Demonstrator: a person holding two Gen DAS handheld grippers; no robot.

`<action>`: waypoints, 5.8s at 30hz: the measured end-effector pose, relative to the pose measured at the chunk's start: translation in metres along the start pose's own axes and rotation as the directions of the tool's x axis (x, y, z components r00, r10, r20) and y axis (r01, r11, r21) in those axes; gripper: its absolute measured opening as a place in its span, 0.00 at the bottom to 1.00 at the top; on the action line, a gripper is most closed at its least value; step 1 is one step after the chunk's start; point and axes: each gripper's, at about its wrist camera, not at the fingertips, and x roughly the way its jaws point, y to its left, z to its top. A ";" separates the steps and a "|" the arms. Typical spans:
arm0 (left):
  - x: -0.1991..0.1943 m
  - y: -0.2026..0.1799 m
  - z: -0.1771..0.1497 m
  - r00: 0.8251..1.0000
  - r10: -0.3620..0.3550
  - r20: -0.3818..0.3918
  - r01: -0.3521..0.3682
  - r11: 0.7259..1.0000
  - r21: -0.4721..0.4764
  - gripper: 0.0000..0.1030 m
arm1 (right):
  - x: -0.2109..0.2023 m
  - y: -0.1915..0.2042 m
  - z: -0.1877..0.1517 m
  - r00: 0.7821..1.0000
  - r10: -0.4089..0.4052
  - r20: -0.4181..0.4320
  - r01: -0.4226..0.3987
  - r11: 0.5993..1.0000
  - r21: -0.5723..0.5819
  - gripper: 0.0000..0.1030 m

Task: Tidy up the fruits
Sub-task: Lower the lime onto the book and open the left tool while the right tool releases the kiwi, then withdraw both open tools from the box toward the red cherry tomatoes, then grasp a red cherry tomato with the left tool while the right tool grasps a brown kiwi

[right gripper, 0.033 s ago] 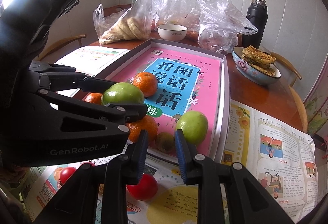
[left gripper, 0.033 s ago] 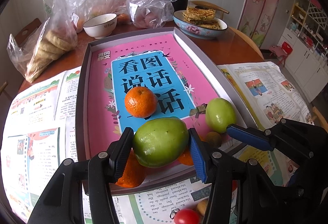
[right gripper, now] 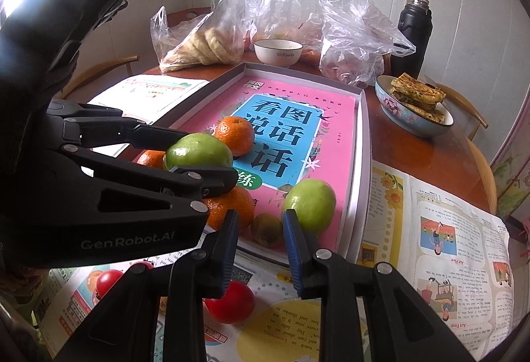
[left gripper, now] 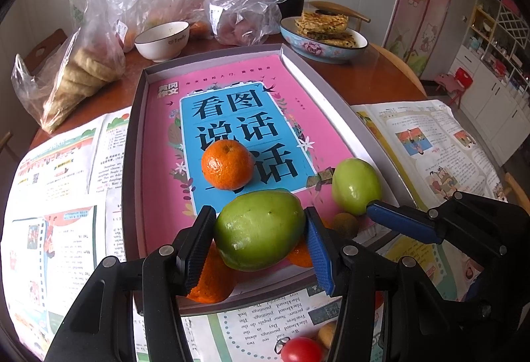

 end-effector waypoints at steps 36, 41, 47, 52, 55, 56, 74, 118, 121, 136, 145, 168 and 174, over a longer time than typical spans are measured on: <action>-0.027 0.007 -0.004 0.999 0.012 0.046 -0.010 1.000 -0.026 0.55 | -0.014 0.002 -0.002 1.000 -0.028 0.015 0.028 1.000 0.010 0.49; -0.036 0.011 -0.006 0.998 0.011 0.065 -0.008 0.999 -0.040 0.59 | -0.015 0.002 -0.002 0.999 -0.029 0.016 0.029 1.000 0.012 0.51; -0.045 0.014 -0.007 0.996 0.014 0.086 -0.009 0.998 -0.057 0.69 | -0.017 0.001 -0.001 0.999 -0.033 0.023 0.032 0.999 0.017 0.55; -0.049 0.015 -0.009 0.995 0.036 0.092 -0.030 0.998 -0.060 0.73 | -0.020 0.000 -0.002 0.999 -0.041 0.027 0.040 0.999 0.024 0.59; -0.051 0.016 -0.011 0.995 0.049 0.091 -0.042 0.996 -0.073 0.73 | -0.022 -0.001 -0.002 0.999 -0.043 0.030 0.042 0.999 0.030 0.59; -0.051 0.017 -0.012 0.994 0.053 0.091 -0.046 0.996 -0.079 0.73 | -0.023 -0.002 -0.002 0.999 -0.044 0.029 0.043 0.999 0.034 0.60; -0.069 0.020 -0.027 0.989 0.091 0.113 -0.082 0.993 -0.084 0.73 | -0.038 0.001 -0.006 0.997 -0.067 0.049 0.064 0.997 0.052 0.64; -0.094 0.023 -0.071 0.988 0.122 0.091 -0.117 0.991 -0.061 0.73 | -0.060 0.016 -0.026 0.996 -0.074 0.043 0.071 0.996 0.052 0.76; -0.093 0.025 -0.075 0.989 0.120 0.083 -0.115 0.992 -0.057 0.73 | -0.058 0.014 -0.029 0.997 -0.073 0.031 0.071 0.996 0.057 0.76; -0.081 0.026 -0.096 0.996 0.086 0.023 -0.085 0.996 -0.037 0.73 | -0.050 0.016 -0.044 0.998 -0.057 -0.017 0.058 0.997 0.056 0.76; -0.076 0.021 -0.107 1.000 0.026 -0.011 -0.026 1.000 -0.005 0.73 | -0.048 0.032 -0.049 1.000 0.013 -0.024 -0.013 1.000 0.001 0.72; -0.057 0.002 -0.112 0.994 -0.086 -0.074 0.091 0.994 0.068 0.51 | -0.010 0.057 -0.048 0.989 0.091 -0.115 -0.109 0.980 -0.169 0.27; -0.051 0.003 -0.108 0.990 -0.112 -0.082 0.116 0.992 0.056 0.50 | -0.002 0.057 -0.047 0.987 0.104 -0.119 -0.123 0.978 -0.167 0.26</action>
